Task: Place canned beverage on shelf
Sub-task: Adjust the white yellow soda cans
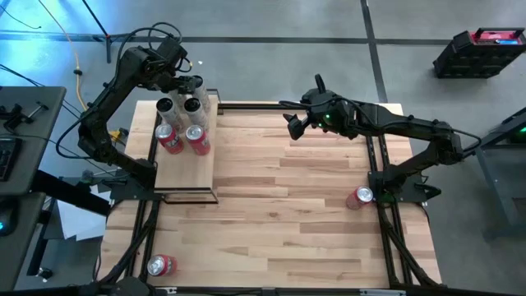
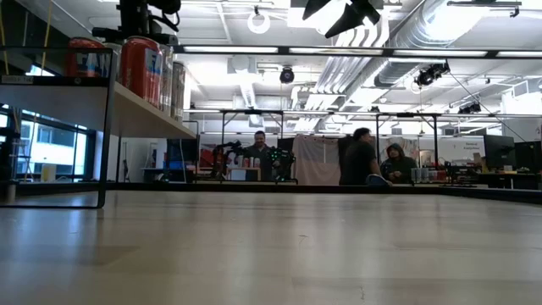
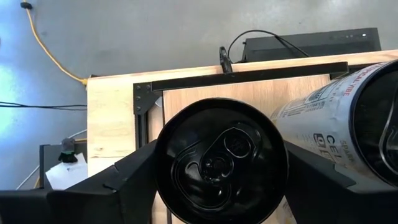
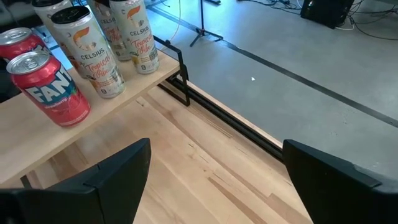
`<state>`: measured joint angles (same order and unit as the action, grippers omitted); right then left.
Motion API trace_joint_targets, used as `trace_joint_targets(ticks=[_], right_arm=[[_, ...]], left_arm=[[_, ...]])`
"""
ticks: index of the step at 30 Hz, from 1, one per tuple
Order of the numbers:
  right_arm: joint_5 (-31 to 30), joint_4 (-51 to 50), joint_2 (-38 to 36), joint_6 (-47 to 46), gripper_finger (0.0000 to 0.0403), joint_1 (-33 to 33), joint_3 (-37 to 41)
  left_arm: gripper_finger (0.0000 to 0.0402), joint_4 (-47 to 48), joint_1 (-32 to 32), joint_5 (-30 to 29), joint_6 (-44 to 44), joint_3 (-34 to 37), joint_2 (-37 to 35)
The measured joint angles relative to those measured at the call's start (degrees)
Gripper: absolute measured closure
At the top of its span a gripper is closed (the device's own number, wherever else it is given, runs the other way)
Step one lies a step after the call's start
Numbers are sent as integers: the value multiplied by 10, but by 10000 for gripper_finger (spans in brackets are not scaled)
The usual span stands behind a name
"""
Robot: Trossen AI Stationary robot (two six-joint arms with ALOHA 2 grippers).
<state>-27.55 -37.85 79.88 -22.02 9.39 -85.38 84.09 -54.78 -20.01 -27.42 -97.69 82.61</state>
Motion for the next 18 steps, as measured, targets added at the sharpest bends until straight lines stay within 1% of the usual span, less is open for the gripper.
trace_joint_targets(ticks=[7,18], right_arm=[[0,0,0,0,55,0,0],[8,0,0,0,55,0,0]], left_arm=[[98,-2,0,-2,0,0,0],[95,2,0,11,6,0,0]])
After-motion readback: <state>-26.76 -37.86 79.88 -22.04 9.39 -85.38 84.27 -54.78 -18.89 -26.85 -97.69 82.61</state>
